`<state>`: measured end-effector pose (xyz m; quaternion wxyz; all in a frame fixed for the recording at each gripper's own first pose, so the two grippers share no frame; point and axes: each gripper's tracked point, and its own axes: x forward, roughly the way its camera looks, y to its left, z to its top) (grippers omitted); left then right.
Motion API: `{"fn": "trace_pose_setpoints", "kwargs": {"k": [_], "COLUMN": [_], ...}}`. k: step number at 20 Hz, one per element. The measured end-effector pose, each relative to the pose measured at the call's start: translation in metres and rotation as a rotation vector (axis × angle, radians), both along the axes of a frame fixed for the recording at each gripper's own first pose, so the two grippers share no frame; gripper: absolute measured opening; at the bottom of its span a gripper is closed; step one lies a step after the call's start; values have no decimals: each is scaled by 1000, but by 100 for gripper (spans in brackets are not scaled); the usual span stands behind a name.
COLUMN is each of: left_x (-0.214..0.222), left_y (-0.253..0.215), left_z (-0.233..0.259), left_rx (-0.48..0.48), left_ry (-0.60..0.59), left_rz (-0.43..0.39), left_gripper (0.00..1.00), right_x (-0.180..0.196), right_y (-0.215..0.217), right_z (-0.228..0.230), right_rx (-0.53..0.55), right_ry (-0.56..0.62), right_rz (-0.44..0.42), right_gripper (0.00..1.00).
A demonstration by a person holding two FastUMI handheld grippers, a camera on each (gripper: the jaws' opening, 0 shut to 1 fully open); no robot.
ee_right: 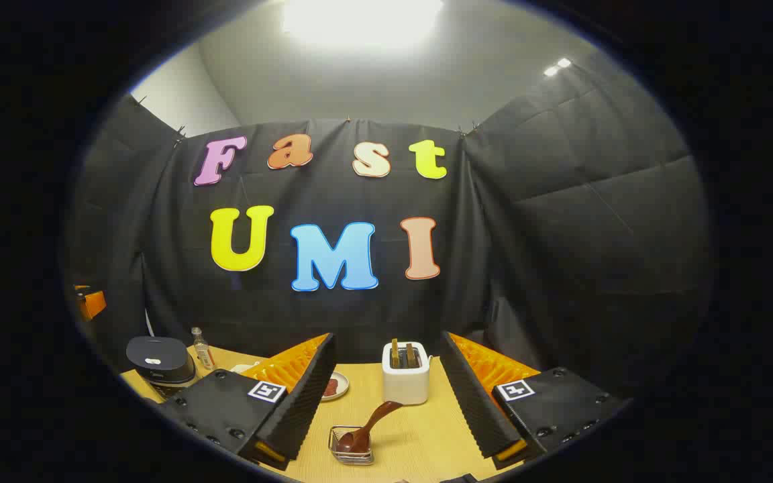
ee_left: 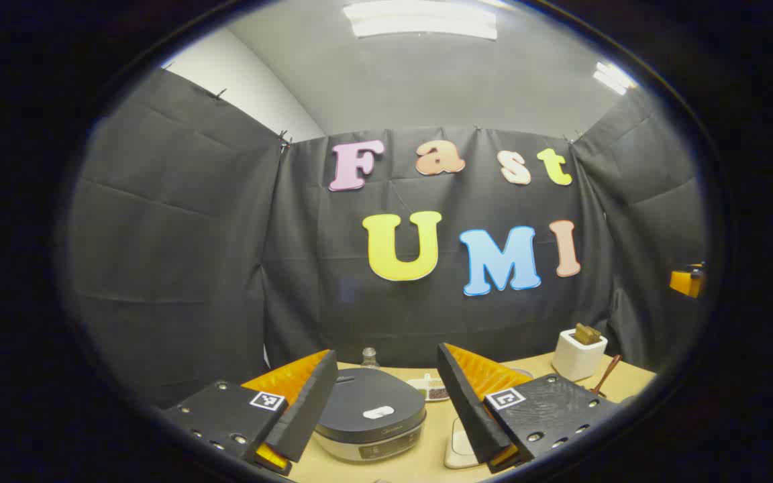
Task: Close the left gripper, press the button to open the rice cooker; take a wooden spoon from the chopstick holder with the right hand, scoop a spoonful of rice and pour it into the rice cooker, then put the wooden spoon back into the chopstick holder.
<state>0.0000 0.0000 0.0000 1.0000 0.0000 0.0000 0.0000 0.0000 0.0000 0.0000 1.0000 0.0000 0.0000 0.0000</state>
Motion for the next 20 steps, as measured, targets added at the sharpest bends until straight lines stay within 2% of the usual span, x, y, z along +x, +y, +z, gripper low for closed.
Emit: {"fn": "trace_pose_setpoints", "kwargs": {"k": [3,4,7,8,11,12,15,16,19,20], "left_x": [0,0,-2,-2,-5,-6,-4,-5,-5,-4], "left_y": [0,0,0,0,2,3,6,6,6,6], "left_z": [2,3,4,5,4,4,2,3,4,6], "left_rx": [4,3,8,9,8,7,10,10,6,6], "left_ry": [-4,-5,-6,-7,-6,-6,-3,-3,-5,-6], "left_rz": [6,6,11,13,16,17,21,22,20,20], "left_gripper": [93,92,93,93,93,93,93,93,93,92], "right_x": [1,2,4,5,4,5,5,4,3,2], "right_y": [0,0,-1,-1,0,1,4,6,6,6], "right_z": [1,0,-1,-1,0,-1,-1,-2,-3,-3], "right_rx": [5,11,23,24,26,26,11,4,2,3], "right_ry": [-3,-2,3,2,2,2,5,7,7,7], "right_rz": [2,4,4,4,8,10,18,21,24,25], "right_gripper": [93,98,98,93,93,98,98,93,93,98]}}
